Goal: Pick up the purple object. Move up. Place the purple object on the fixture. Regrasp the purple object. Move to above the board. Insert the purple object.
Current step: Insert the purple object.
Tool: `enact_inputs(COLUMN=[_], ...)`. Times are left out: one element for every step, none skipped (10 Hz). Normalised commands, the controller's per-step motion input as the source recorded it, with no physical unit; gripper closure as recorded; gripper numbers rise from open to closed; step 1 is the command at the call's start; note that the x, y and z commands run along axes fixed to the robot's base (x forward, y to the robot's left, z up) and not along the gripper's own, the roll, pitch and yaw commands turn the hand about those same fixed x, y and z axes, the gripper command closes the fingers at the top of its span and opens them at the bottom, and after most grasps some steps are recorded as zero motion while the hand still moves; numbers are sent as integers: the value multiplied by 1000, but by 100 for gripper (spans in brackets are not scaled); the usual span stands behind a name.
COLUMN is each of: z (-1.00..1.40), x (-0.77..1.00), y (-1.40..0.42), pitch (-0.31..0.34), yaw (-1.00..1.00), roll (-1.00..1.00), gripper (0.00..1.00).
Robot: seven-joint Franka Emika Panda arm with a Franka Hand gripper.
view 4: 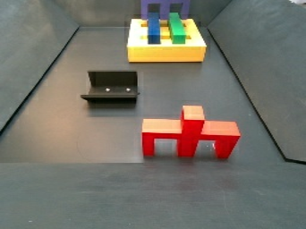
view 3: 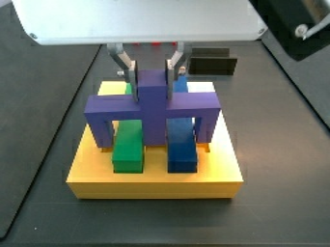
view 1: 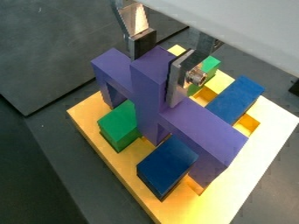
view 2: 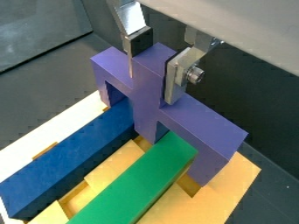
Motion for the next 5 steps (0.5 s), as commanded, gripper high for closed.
enact_inputs(z=[-243,-209,-151,-123,-131], x=[91,74,49,20,0], y=[0,0,0,0,0], pitch=[0,0,0,0,0], yaw=[-31,-3,0,0,0], roll=[63,81,50,44,51], gripper=[100,100,100,100,100])
